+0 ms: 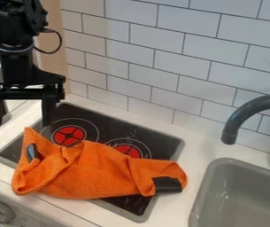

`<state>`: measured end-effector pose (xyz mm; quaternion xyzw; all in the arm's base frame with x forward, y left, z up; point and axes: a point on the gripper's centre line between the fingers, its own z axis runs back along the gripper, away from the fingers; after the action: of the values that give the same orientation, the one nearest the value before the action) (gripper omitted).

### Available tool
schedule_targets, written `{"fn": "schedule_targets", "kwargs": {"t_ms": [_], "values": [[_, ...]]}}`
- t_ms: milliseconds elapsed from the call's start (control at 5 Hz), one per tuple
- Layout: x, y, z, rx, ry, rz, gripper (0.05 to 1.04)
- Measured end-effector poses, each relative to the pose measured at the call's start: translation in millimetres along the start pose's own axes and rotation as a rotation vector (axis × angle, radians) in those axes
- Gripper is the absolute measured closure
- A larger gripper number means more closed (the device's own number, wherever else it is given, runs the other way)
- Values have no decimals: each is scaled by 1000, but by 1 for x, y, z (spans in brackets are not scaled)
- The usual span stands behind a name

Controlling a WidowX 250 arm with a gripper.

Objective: Move the cloth to the upper left of the cooker

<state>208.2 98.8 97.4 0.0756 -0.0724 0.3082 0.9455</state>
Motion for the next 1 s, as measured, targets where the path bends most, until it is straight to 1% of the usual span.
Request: {"fn": "schedule_targets", "kwargs": {"t_ms": [200,400,600,800,1000], "values": [[-3,1,-4,4,17,6,85],[-9,-14,-17,16,43,-24,85],[-12,-29,-29,9,50,-53,85],[-20,-47,-48,19,50,-120,85],[-26,-59,-72,-2,66,-173,85]]}}
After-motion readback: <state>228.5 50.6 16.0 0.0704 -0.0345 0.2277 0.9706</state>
